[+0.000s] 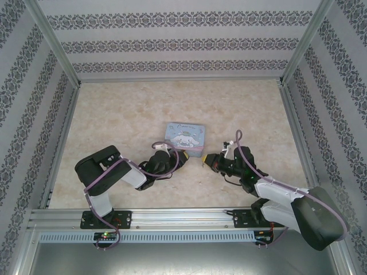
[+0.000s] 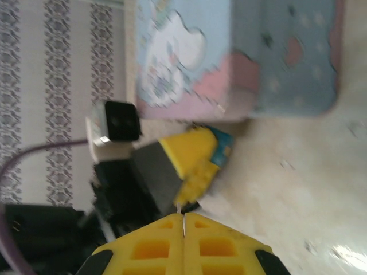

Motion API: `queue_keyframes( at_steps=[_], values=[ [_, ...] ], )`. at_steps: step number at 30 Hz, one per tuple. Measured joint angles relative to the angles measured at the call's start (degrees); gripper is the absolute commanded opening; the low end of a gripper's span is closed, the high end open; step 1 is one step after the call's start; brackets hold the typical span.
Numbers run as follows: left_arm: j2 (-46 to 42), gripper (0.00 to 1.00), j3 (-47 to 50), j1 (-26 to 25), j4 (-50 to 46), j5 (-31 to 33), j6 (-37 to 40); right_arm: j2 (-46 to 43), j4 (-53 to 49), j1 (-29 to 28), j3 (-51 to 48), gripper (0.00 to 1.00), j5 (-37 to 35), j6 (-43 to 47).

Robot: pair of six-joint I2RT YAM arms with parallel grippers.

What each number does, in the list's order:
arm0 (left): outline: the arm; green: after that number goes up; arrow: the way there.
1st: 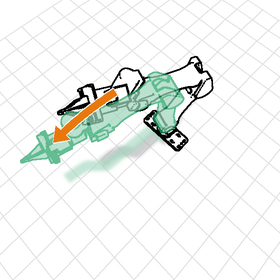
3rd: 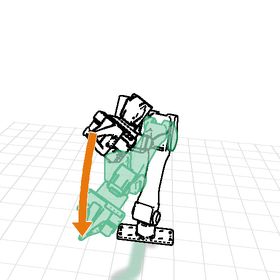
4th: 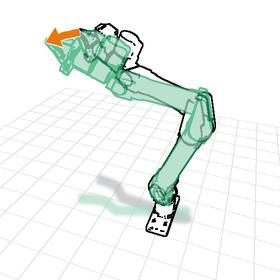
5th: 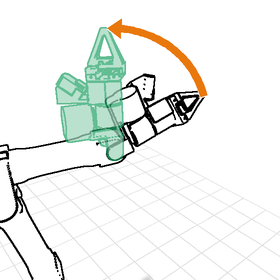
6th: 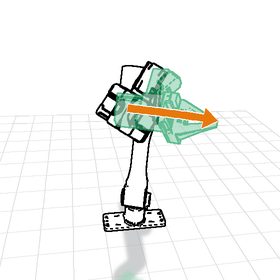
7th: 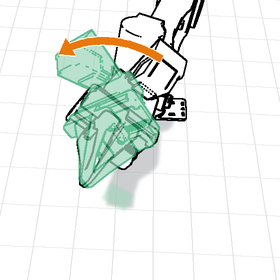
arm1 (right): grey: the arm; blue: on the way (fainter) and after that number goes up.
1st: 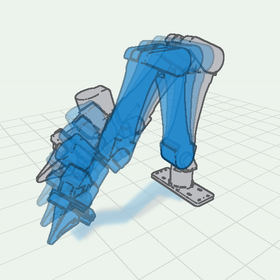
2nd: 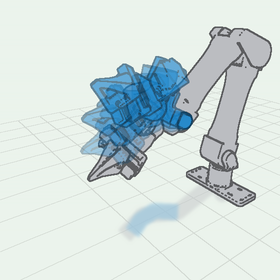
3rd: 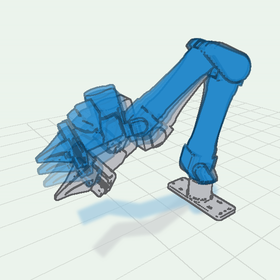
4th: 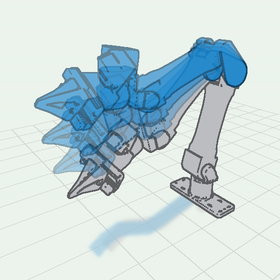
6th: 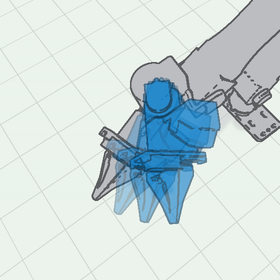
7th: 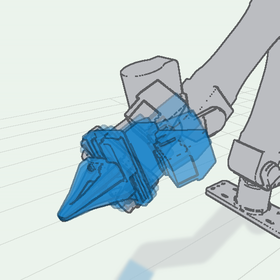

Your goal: Unlock the padlock with the key

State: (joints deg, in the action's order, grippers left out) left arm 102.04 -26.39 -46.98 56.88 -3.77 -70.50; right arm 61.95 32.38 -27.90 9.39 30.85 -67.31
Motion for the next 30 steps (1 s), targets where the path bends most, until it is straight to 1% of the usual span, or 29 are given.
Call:
queue_keyframes(
  at_steps=[5, 12, 15, 23, 30],
  values=[
    [-3.0, 0.0, -1.0, 0.5, -5.9, -3.7, 1.8, -3.4, -0.4, -3.0, -5.0, 0.0, -2.1, 0.3],
    [-4.7, 0.0, -2.1, 0.9, -10.3, -7.2, 3.5, -5.4, -1.4, -3.4, -7.1, 0.0, -5.1, 0.9],
    [-4.7, 0.0, -2.1, 1.3, -11.1, -8.1, 3.8, -4.3, -1.4, -3.5, -7.0, 0.0, -5.4, 1.6],
    [-4.7, 0.0, -2.2, 1.4, -11.5, -10.3, 3.9, 2.0, 0.1, -4.7, -3.9, 0.0, -5.5, 2.5],
    [-4.7, 0.0, -2.2, 2.4, -11.5, -13.5, 3.8, 4.5, 1.7, -5.0, -1.5, 0.0, -5.3, 2.8]
  ],
)
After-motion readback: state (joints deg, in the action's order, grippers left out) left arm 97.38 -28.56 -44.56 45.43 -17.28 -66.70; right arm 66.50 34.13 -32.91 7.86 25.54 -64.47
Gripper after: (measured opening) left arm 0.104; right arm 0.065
